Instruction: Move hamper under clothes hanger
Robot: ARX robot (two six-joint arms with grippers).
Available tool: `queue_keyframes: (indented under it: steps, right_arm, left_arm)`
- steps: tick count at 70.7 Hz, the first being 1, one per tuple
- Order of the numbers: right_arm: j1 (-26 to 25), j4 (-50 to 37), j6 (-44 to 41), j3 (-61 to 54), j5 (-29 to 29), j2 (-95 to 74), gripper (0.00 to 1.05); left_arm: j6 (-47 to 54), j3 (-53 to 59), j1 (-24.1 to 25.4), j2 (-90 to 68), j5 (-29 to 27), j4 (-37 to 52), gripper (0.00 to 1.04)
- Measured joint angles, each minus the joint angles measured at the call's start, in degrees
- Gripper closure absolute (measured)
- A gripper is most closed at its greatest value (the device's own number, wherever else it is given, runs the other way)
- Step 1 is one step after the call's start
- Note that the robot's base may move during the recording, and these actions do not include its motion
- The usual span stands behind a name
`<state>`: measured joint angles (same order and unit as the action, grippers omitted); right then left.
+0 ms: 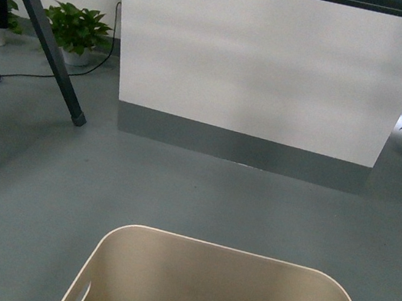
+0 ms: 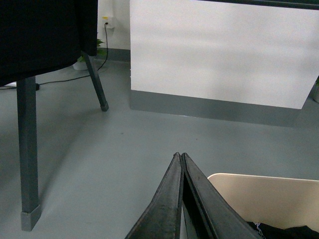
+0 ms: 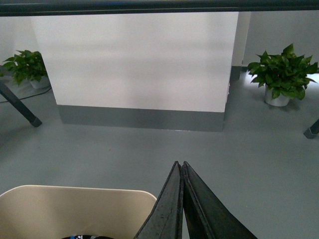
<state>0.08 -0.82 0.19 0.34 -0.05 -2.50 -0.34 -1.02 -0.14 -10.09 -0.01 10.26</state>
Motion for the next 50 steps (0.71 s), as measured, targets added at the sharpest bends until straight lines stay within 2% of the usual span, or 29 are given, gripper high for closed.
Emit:
queue_keyframes:
  steps: [9, 28, 30, 36, 50]
  right_arm:
    - [0.0, 0.72, 0.0, 0.0, 0.02, 2.21, 1.03]
    - [0.0, 0.74, -0.09, 0.0, -0.04, 2.27, 1.02]
    - [0.0, 0.74, -0.11, 0.0, -0.04, 2.27, 0.96]
    - [0.0, 0.74, -0.11, 0.0, -0.02, 2.27, 0.79]
    - [0.0, 0.74, -0.11, 0.0, -0.02, 2.27, 0.47]
  left_arm:
    - [0.0, 0.0, 0.0, 7.85, 0.07, -9.31, 1.01]
    - [0.0, -0.02, 0.0, 9.81, 0.02, -10.14, 1.01]
    - [-0.07, -0.02, 0.0, 9.81, 0.04, -10.14, 1.0]
    - [0.0, 0.0, 0.0, 9.84, 0.04, -10.14, 0.83]
    - [0.0, -0.02, 0.0, 9.84, 0.04, -10.12, 0.51]
